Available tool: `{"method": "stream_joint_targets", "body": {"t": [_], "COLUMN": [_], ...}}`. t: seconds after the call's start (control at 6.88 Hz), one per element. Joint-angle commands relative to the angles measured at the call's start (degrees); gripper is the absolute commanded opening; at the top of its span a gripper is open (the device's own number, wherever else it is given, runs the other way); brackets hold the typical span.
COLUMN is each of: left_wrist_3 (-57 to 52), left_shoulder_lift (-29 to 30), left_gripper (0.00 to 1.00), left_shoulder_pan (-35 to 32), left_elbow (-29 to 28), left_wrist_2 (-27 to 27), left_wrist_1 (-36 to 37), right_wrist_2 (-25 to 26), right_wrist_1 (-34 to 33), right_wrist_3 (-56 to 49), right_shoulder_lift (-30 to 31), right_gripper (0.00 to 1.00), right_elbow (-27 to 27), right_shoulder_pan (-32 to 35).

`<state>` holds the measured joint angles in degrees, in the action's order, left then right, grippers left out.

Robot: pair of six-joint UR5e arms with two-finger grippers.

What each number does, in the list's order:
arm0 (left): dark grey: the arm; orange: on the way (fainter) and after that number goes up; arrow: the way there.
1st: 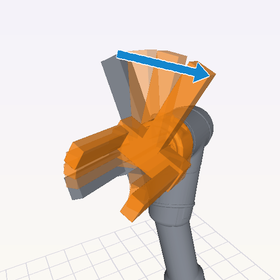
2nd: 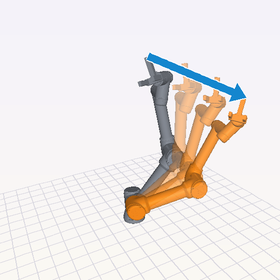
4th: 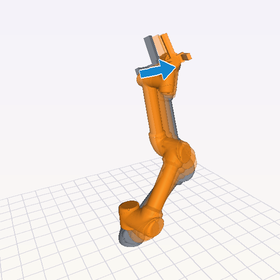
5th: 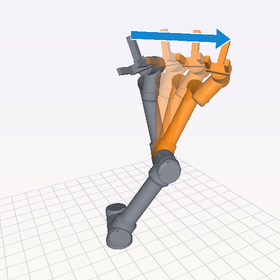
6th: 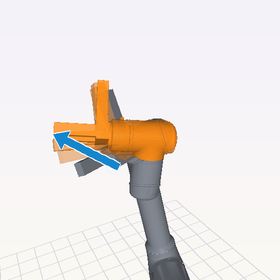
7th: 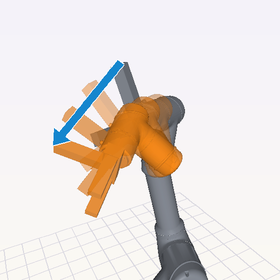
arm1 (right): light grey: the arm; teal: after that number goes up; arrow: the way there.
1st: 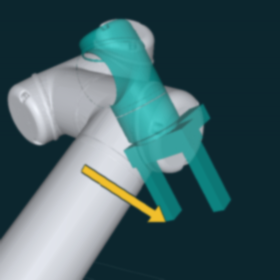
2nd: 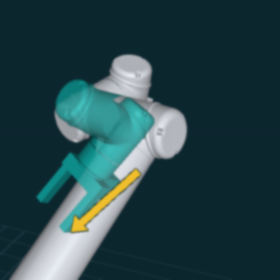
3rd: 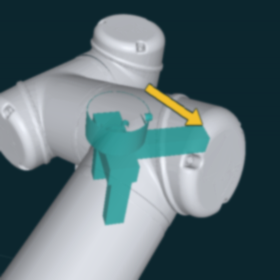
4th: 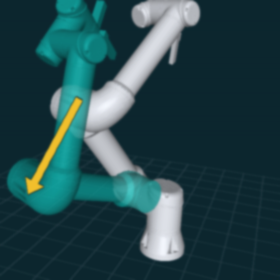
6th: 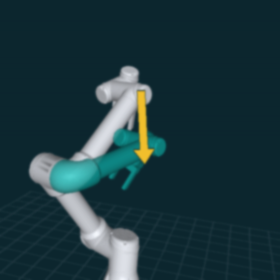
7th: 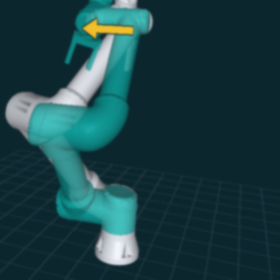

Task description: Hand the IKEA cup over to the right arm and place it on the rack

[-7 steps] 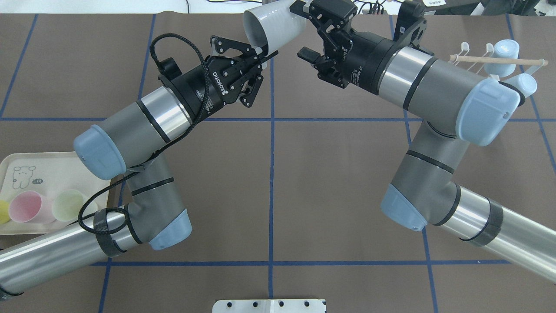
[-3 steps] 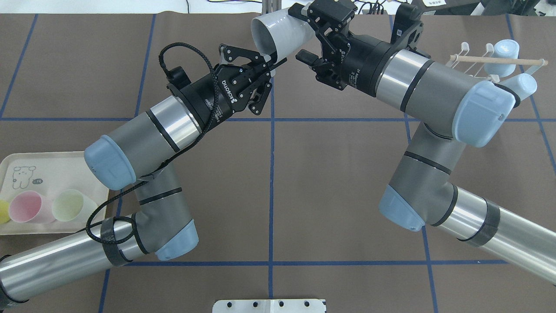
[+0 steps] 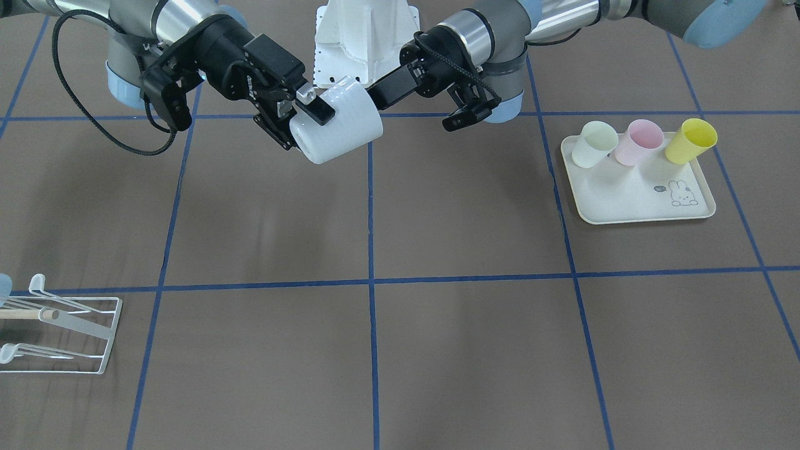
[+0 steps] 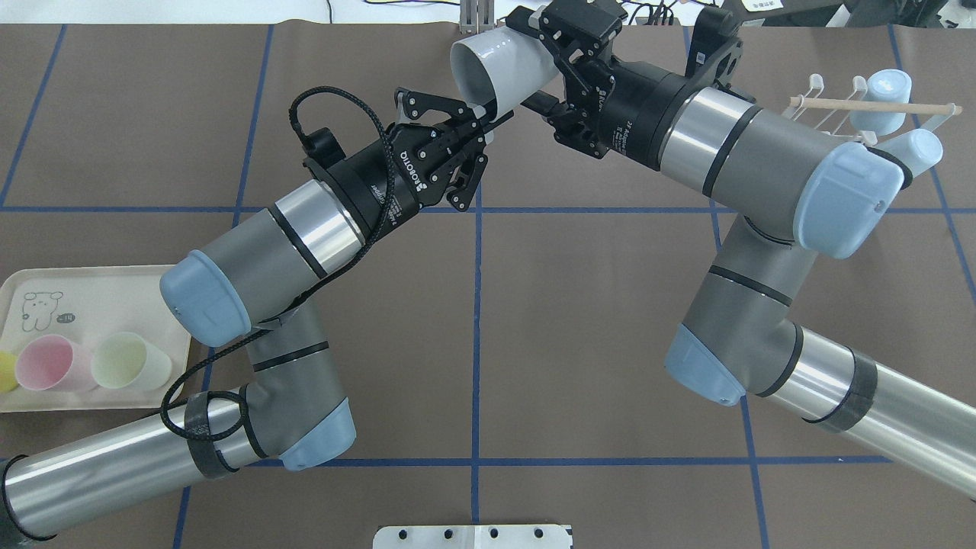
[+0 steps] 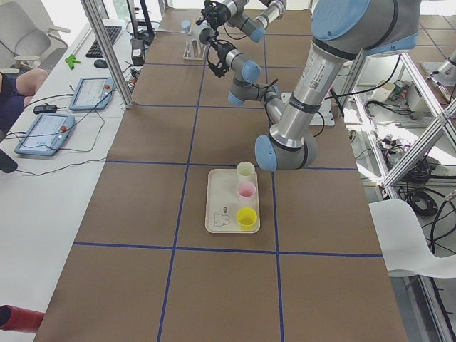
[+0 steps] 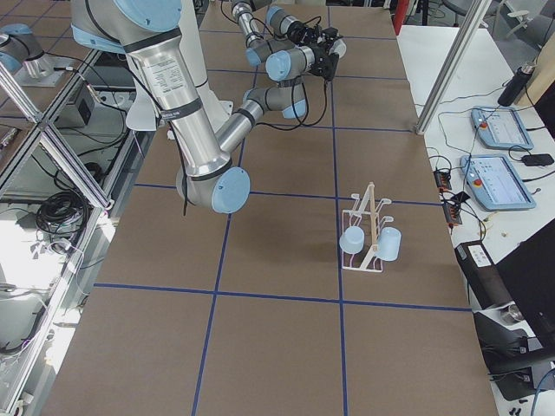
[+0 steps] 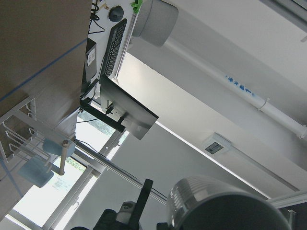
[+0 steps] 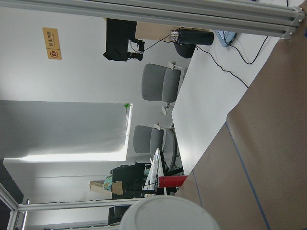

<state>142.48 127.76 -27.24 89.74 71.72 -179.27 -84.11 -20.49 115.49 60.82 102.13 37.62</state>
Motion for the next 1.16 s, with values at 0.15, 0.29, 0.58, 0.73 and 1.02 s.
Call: {"method": "stream_joint_targets", "body": {"t": [0.15,0.29,0.58,0.73,1.02], "left_wrist_3": [-0.01,-0.01,-0.10,-0.10,-0.10], "left_shoulder_lift": [0.03,0.03,0.03,0.03,0.03], "left_gripper": [0.00,0.00,0.00,0.00,0.00], "left_shoulder_pan": [0.34,0.34,0.61,0.78,0.78], "left_elbow": [-0.09,-0.09,-0.09,-0.09,-0.09], "left_wrist_2": [-0.09,-0.09,-0.09,-0.09,-0.09], "left_wrist_1": [0.06,0.06,0.06,0.06,0.06], "right_wrist_2": [0.00,0.00,0.09,0.09,0.09], "right_wrist_1": [0.88,2.45,2.73,2.82,2.82], "right_wrist_3": [0.00,0.09,0.09,0.09,0.09], "right_shoulder_lift": [0.00,0.00,0.00,0.00,-0.09], "right_gripper": [0.98,0.98,0.97,0.97,0.94], "right_elbow": [-0.26,-1.13,-1.32,-1.32,-1.32], "right_shoulder_pan": [0.00,0.00,0.00,0.00,0.00]}}
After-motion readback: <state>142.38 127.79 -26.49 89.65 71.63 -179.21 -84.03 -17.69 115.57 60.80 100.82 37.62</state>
